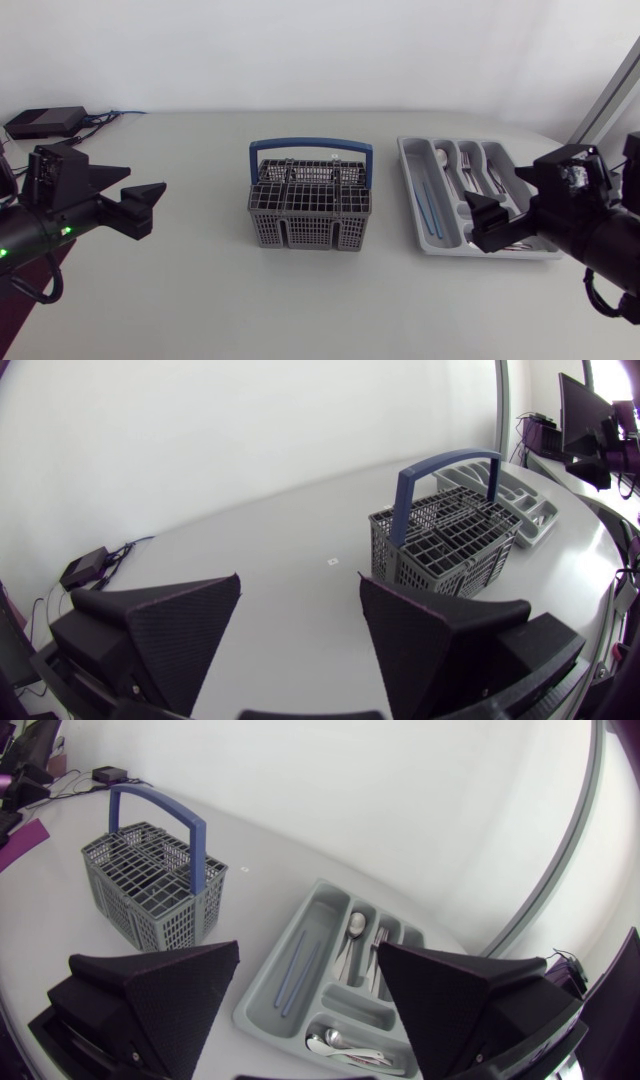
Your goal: Unload the cutlery basket into the drawer organizer.
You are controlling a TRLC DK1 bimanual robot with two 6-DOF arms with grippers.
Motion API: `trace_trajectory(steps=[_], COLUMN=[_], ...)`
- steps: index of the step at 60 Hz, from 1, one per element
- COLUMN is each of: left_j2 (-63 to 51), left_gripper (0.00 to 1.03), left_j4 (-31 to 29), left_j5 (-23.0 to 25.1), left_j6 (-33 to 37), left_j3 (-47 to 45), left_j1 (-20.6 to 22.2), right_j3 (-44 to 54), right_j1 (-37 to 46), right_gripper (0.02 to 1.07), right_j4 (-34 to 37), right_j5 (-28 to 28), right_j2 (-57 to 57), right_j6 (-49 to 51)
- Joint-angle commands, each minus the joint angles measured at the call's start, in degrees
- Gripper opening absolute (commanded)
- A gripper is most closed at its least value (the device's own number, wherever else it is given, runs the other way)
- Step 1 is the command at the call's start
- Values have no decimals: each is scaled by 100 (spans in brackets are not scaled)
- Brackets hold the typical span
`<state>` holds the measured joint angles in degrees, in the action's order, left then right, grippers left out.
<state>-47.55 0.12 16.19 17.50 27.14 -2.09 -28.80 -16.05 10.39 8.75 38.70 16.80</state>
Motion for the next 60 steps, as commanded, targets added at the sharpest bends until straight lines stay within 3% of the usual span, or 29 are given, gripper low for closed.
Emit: trace_trajectory(steps=[1,27,60], left_j2=[273,1916,3897], left_gripper=[99,99,99], left_j4=[67,137,33], left_j5=[-1,-72,-1151], left_j6=[-203,-431,-1351], left_j3=[-226,-965,-2185], left_j1=[-64,-160,97], right_j3=[208,770,2242], right_j1=[138,876,1385], right_gripper=[102,102,102], right_j4=[51,-37,-736], right_j5=[100,30,-602], right_j2=[-337,-1831,-3254], right_j6=[131,605,-989])
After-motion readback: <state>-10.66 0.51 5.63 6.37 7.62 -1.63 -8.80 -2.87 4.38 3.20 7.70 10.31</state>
